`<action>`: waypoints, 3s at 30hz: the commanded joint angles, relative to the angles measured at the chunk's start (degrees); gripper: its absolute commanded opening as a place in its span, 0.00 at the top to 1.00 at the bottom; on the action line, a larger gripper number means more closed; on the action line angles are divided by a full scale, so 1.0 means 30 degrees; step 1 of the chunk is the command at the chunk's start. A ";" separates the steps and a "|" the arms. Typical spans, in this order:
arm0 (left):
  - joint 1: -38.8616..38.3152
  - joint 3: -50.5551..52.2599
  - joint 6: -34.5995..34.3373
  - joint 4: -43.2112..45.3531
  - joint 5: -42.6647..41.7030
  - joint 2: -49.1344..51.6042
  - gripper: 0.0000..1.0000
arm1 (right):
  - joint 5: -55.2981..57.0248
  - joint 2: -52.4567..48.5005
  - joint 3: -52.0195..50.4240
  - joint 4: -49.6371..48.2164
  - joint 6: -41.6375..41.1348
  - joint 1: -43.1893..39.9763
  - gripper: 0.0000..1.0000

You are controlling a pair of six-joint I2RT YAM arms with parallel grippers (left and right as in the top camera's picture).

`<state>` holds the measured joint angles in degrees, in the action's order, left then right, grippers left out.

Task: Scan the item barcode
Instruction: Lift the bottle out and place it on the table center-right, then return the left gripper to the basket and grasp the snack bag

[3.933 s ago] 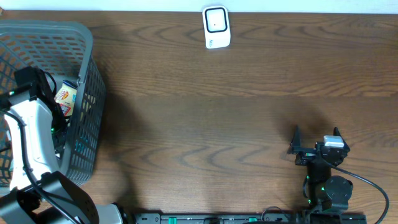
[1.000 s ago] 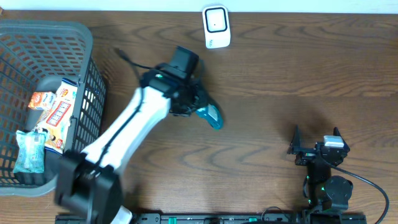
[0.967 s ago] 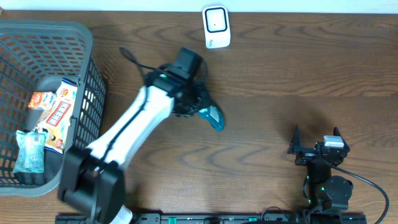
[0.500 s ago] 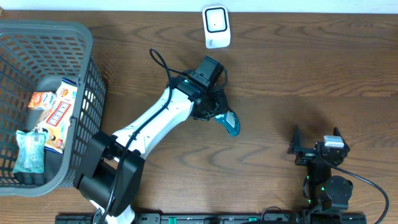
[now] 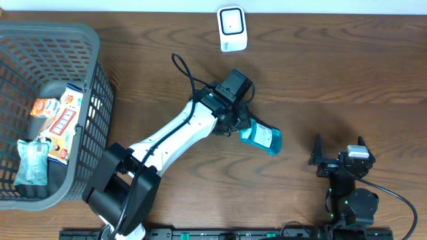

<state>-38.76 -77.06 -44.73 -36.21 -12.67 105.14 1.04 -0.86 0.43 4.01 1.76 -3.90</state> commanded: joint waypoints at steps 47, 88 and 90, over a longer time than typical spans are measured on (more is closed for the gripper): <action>0.0168 0.1464 0.3905 -0.1923 0.9755 -1.1999 0.02 | -0.0036 0.0029 -0.0036 0.0044 0.0153 -0.0095 0.01; 2.3452 -0.5566 -0.5107 -1.2466 0.8080 -0.5945 0.01 | -0.0036 0.0029 -0.0036 0.0044 0.0153 -0.0095 0.01; 2.3452 -0.5377 -0.5115 -1.2582 0.8072 -0.4940 0.01 | -0.0036 0.0029 -0.0036 0.0044 0.0160 -0.0095 0.01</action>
<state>31.42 -94.41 -58.59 -73.17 11.07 86.06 1.04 -0.86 0.43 4.01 1.76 -3.90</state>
